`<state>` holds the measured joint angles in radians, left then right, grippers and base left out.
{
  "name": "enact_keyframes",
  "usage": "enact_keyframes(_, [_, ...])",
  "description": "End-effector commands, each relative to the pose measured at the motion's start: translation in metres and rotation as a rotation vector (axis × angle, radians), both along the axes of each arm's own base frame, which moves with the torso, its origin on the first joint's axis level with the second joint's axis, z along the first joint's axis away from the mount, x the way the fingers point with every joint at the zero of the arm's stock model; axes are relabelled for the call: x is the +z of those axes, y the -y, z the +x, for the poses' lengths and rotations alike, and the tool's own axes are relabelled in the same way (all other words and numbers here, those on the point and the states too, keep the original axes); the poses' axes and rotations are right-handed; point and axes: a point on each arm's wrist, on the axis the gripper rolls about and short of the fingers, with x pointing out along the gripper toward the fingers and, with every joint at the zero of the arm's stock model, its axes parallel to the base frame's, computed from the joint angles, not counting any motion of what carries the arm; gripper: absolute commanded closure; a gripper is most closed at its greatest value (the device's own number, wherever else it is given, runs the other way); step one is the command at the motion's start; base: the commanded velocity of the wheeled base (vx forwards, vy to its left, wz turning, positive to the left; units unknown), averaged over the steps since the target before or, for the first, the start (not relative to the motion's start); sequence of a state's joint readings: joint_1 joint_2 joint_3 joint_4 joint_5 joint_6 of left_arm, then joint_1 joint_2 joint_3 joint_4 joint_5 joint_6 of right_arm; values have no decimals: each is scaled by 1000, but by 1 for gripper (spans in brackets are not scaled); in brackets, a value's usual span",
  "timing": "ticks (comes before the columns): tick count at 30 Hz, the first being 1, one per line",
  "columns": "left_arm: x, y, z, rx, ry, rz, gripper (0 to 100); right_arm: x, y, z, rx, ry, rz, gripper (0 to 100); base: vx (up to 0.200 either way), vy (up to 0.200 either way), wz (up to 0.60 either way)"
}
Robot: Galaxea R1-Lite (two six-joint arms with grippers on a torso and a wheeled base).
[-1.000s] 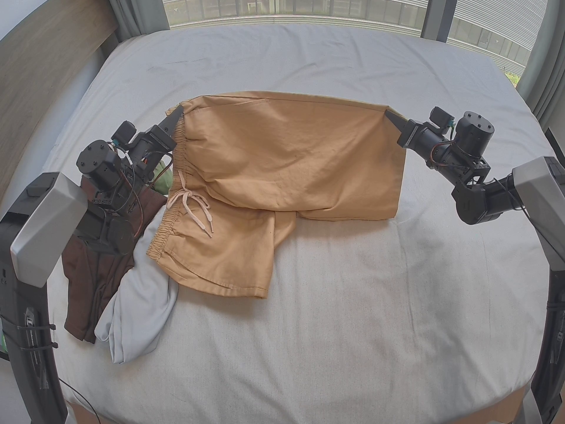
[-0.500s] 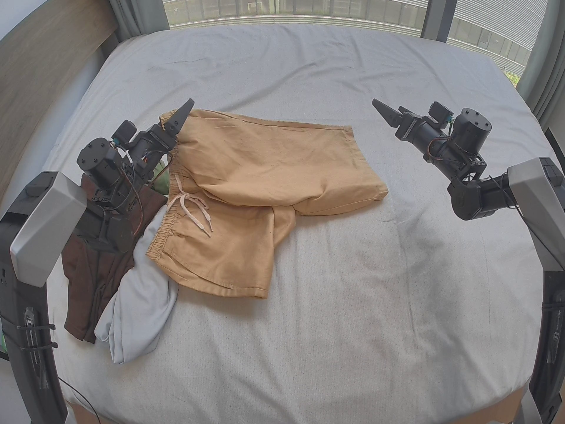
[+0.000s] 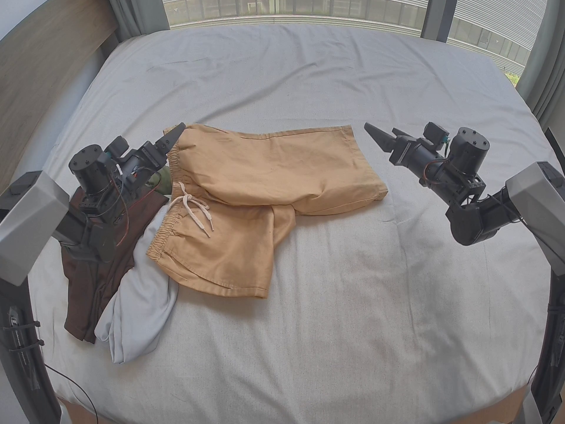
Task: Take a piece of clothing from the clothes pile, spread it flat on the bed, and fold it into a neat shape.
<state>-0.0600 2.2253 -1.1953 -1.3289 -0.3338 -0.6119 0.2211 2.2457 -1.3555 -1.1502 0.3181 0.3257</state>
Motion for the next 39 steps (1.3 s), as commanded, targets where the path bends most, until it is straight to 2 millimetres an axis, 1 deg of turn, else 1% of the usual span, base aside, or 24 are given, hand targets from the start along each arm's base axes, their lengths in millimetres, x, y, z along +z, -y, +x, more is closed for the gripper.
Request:
enact_keyframes(1, [16, -25, -33, 29, -47, 17, 0, -17, -15, -25, 40, -51, -41, 0, 0, 0, 0])
enact_keyframes(2, [17, -25, -34, 29, -46, 17, 0, -17, -15, -26, 42, -53, -42, 0, 0, 0, 0])
enact_keyframes(3, [15, -29, -38, 35, -58, 19, 0, -24, -21, -31, 57, -76, -50, 0, 0, 0, 0])
enact_keyframes(5, [12, -31, -41, 39, -69, 22, 0, -27, -25, -34, 69, -84, -51, 0, 0, 0, 0])
enact_keyframes(6, [8, -32, -44, 42, -76, 34, 0, -30, -29, -37, 79, -93, -54, 0, 0, 0, 0])
enact_keyframes(9, [9, -31, -58, 38, -61, 67, 0, -41, -40, -45, 113, -135, -65, 0, 0, 0, 0])
enact_keyframes(12, [7, -22, -83, -52, -75, 94, 0, -57, -57, -58, 162, -201, -82, 0, 0, 0, 0])
enact_keyframes(13, [7, -22, -83, -52, -75, 94, 0, -57, -57, -58, 162, -201, -82, 0, 0, 0, 0])
enact_keyframes(14, [5, -16, -96, -116, -87, 109, 0, -63, -67, -64, 186, -227, -84, 0, 0, 0, 0])
enact_keyframes(16, [5, -16, -97, -122, -86, 111, 0, -64, -68, -65, 187, -230, -83, 0, 0, 0, 0])
enact_keyframes(17, [0, -12, -113, -201, -107, 127, 0, -71, -77, -73, 222, -282, -67, 0, 0, 0, 0])
enact_keyframes(19, [-7, -9, -121, -248, -122, 134, 0, -75, -85, -79, 246, -318, -51, 0, 0, 0, 0])
enact_keyframes(22, [-9, -7, -124, -269, -105, 139, 0, -83, -91, -82, 263, -371, -45, 0, 0, 0, 0])
enact_keyframes(27, [-21, 6, -128, -312, -127, 140, 0, -101, -104, -84, 293, -436, -35, 0, 0, 0, 0])
enact_keyframes(28, [-24, 12, -129, -331, -127, 141, 0, -107, -110, -83, 302, -451, -30, 0, 0, 0, 0])
enact_keyframes(32, [-28, 19, -129, -348, -131, 142, 0, -119, -117, -79, 309, -472, -29, 0, 0, 0, 0])
enact_keyframes(37, [-27, 21, -129, -351, -126, 142, 0, -124, -120, -74, 309, -480, -11, 0, 0, 0, 0])
enact_keyframes(39, [-27, 21, -130, -352, -125, 142, 0, -125, -126, -70, 291, -491, 20, 0, 0, 0, 0])
